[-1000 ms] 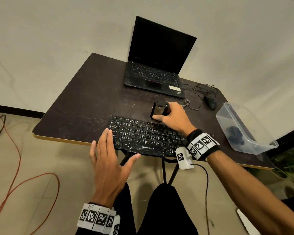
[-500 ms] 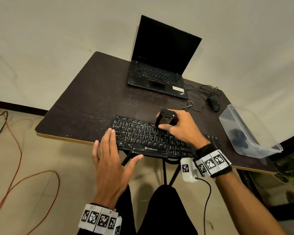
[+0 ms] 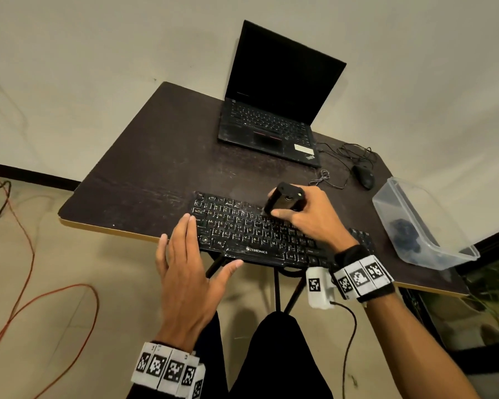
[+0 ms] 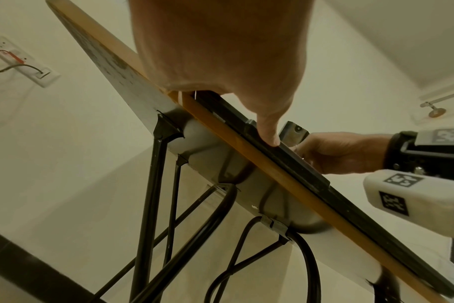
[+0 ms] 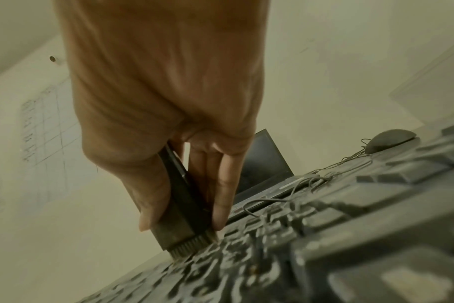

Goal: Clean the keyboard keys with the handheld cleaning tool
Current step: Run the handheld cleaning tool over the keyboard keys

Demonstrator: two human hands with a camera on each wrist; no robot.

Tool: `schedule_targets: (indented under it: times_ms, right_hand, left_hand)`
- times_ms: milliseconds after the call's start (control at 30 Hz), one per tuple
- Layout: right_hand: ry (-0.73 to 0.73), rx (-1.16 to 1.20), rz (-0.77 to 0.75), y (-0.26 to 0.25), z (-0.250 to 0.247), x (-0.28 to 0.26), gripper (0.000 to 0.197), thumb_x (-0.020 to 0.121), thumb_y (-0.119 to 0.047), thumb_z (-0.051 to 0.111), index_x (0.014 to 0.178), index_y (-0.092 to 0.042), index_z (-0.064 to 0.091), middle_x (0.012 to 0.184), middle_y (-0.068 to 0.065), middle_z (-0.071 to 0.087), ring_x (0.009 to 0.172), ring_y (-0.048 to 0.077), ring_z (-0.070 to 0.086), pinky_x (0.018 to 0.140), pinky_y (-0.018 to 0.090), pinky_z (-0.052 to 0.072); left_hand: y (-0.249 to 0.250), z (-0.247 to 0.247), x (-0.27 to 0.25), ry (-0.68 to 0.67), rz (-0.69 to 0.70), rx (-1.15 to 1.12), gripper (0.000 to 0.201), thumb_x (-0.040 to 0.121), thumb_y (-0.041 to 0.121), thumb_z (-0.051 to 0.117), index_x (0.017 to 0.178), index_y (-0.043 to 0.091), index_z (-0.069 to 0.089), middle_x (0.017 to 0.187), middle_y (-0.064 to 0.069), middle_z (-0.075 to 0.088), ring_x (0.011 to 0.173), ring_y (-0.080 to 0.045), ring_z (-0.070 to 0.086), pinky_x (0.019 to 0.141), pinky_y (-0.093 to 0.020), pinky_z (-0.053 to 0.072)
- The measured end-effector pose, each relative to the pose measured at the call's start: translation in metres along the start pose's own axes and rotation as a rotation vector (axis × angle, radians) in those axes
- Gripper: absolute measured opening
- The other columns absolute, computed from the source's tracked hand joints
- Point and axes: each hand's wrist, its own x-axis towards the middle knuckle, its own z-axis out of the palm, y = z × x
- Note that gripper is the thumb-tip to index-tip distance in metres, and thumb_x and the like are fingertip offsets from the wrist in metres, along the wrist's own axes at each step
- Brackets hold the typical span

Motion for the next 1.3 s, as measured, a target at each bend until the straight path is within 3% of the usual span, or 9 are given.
schedule_targets:
  times_ms: [67,167,300,600,700,867,1000,1200,1300]
  right_hand:
    - [-0.010,-0.007,-0.025,-0.005,0.008,0.003,0.034,0.083,-0.021,0.089,0.113,-0.035,0.080,0.108,-0.016,0.080,0.107,0.001,0.073,0.106,0.041,0.056]
    - [-0.063,0.060,-0.076,-0.023,0.028,0.013,0.033,0.085,-0.019,0.087,0.113,-0.034,0.078,0.108,-0.017,0.079,0.107,-0.003,0.071,0.104,0.030,0.055]
    - [-0.056,0.065,-0.135,-0.034,0.045,0.026,0.033,0.084,-0.024,0.087,0.115,-0.032,0.079,0.109,-0.013,0.081,0.108,0.006,0.074,0.105,0.043,0.057]
    - [0.077,0.016,0.066,0.014,-0.003,-0.004,0.032,0.083,-0.019,0.089,0.110,-0.034,0.081,0.101,-0.013,0.082,0.101,0.007,0.076,0.102,0.046,0.058]
    - [0.032,0.008,0.018,-0.003,0.012,0.003,0.034,0.083,-0.023,0.090,0.112,-0.037,0.079,0.106,-0.013,0.081,0.105,0.006,0.075,0.105,0.046,0.057]
    - [-0.002,0.017,-0.084,-0.044,0.059,0.035,0.046,0.075,-0.046,0.084,0.118,-0.031,0.078,0.110,-0.012,0.080,0.107,0.012,0.074,0.102,0.048,0.057]
    - [-0.036,-0.032,-0.140,-0.071,0.081,0.050,0.036,0.079,-0.038,0.086,0.114,-0.031,0.079,0.104,-0.012,0.081,0.102,0.012,0.074,0.099,0.044,0.058]
    - [0.002,-0.036,-0.001,-0.033,0.040,0.028,0.039,0.082,-0.031,0.089,0.118,-0.029,0.078,0.108,-0.010,0.080,0.105,0.014,0.073,0.101,0.045,0.058]
    - [0.047,-0.018,0.054,-0.007,0.019,0.014,0.037,0.078,-0.035,0.089,0.113,-0.037,0.078,0.103,-0.015,0.081,0.103,0.010,0.075,0.100,0.048,0.059]
  left_hand:
    - [-0.001,0.000,0.000,-0.002,0.000,0.002,0.112,0.085,0.079,0.059,0.162,0.002,0.031,0.168,-0.008,0.032,0.157,-0.021,0.031,0.132,-0.049,0.015]
    - [-0.001,-0.001,-0.001,-0.006,0.002,-0.003,0.113,0.084,0.078,0.060,0.162,0.002,0.030,0.167,-0.009,0.033,0.156,-0.022,0.032,0.132,-0.047,0.013]
    - [-0.001,-0.002,0.001,-0.011,0.010,-0.001,0.112,0.084,0.079,0.058,0.162,0.002,0.030,0.167,-0.010,0.034,0.156,-0.023,0.033,0.132,-0.046,0.012]
    - [-0.001,-0.002,0.001,-0.018,-0.007,-0.033,0.113,0.084,0.079,0.057,0.162,0.003,0.030,0.168,-0.007,0.032,0.157,-0.020,0.031,0.132,-0.049,0.013]
    - [-0.001,-0.002,0.001,-0.019,-0.007,-0.032,0.113,0.083,0.079,0.058,0.162,0.003,0.030,0.168,-0.008,0.033,0.157,-0.021,0.032,0.132,-0.049,0.013]
    - [-0.001,-0.004,0.000,-0.023,-0.005,-0.015,0.113,0.084,0.079,0.058,0.162,0.003,0.029,0.168,-0.009,0.033,0.157,-0.021,0.032,0.131,-0.049,0.015]
    - [-0.002,-0.005,0.001,-0.025,-0.002,-0.011,0.112,0.085,0.081,0.055,0.163,0.004,0.029,0.168,-0.009,0.033,0.157,-0.021,0.031,0.132,-0.047,0.013]
    - [0.000,-0.005,0.000,-0.029,-0.008,-0.018,0.112,0.085,0.081,0.056,0.163,0.004,0.030,0.168,-0.007,0.033,0.157,-0.020,0.031,0.132,-0.049,0.015]
    - [-0.001,-0.004,0.001,-0.039,-0.011,-0.041,0.113,0.085,0.083,0.053,0.163,0.004,0.028,0.169,-0.007,0.031,0.158,-0.019,0.028,0.133,-0.048,0.013]
